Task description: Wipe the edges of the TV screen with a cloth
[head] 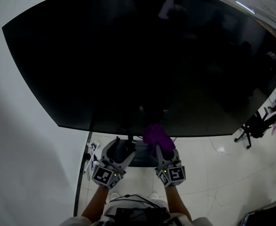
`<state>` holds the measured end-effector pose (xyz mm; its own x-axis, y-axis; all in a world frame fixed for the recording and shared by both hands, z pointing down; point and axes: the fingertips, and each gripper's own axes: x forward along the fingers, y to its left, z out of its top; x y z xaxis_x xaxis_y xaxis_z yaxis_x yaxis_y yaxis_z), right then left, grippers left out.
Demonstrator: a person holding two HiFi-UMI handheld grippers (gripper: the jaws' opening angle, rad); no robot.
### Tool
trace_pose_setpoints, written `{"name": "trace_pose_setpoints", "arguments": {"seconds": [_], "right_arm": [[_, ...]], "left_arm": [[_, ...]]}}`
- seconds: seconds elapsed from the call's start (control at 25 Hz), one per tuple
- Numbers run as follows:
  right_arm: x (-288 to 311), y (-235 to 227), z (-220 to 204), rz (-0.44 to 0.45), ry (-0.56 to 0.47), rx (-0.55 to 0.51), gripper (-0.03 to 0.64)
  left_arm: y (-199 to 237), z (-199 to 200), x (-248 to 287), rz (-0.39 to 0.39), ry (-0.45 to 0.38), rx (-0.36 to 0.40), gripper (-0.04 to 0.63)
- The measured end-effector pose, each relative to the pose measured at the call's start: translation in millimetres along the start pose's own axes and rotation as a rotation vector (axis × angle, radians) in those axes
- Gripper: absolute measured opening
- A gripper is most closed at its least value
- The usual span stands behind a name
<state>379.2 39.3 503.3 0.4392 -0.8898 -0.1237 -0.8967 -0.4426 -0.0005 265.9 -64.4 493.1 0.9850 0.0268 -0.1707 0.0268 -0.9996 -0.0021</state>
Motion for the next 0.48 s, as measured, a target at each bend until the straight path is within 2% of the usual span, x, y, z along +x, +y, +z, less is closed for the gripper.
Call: {"name": "trace_pose_setpoints", "arguments": {"seconds": [0.48], "right_arm": [[-5.1,2.1,4.7,0.004,-0.006,0.015,0.061]], "left_arm": [[-9.7,-6.5,-3.6,-0.012,0.029,-0.022,0.321]]}}
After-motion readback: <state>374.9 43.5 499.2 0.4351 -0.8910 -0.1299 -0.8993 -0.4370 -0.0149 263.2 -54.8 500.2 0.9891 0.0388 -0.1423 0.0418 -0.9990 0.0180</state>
